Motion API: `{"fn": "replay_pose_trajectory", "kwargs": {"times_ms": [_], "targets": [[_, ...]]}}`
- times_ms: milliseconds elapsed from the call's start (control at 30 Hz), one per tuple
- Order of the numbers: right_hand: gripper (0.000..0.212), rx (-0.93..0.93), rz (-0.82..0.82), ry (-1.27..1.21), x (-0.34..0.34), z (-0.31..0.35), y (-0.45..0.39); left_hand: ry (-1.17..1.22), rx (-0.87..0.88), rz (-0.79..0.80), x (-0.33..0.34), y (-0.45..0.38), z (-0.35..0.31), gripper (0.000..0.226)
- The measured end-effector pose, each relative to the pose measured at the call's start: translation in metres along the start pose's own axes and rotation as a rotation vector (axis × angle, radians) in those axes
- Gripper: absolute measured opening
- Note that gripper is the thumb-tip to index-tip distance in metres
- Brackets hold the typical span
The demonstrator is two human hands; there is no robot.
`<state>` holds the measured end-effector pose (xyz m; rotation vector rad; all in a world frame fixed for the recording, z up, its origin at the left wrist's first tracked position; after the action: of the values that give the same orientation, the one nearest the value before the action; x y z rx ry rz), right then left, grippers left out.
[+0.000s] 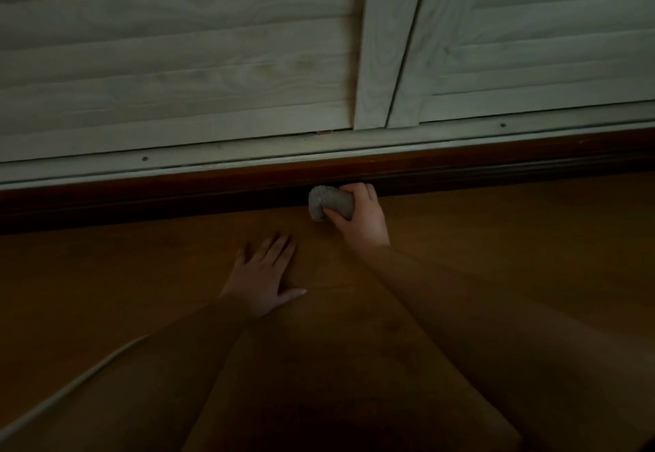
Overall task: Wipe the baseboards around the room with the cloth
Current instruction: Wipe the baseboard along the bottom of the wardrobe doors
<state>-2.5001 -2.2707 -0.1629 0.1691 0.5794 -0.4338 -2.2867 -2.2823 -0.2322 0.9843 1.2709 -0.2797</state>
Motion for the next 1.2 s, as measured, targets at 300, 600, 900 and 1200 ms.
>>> {"fn": "replay_pose_trajectory", "kwargs": {"times_ms": [300,600,900,1200], "targets": [[0.042,0.091,-0.163,0.089,-0.102,-0.057,0.004,-0.053,0.076,0.074,-0.016,-0.039,-0.027,0.110],[0.045,0.341,-0.363,0.069,-0.175,-0.097,0.017,-0.046,0.080,0.102,-0.026,-0.048,-0.041,0.112],[0.050,0.360,-0.447,-0.061,-0.139,-0.054,0.035,-0.025,0.121,0.136,-0.037,-0.040,-0.041,0.102],[0.046,0.073,-0.098,-0.089,-0.007,0.040,0.018,0.036,-0.031,0.061,-0.011,-0.009,0.015,0.100]]}}
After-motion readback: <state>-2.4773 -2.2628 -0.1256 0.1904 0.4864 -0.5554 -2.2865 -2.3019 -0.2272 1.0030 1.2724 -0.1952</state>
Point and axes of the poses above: each hand's wrist, its own y-axis away from the middle knuckle, its own x-axis out of the palm, z = x × y, the point moved 9 cm from there along -y, towards the middle knuckle, and after that the axes turned 1 degree about z, right-handed, at the moved point
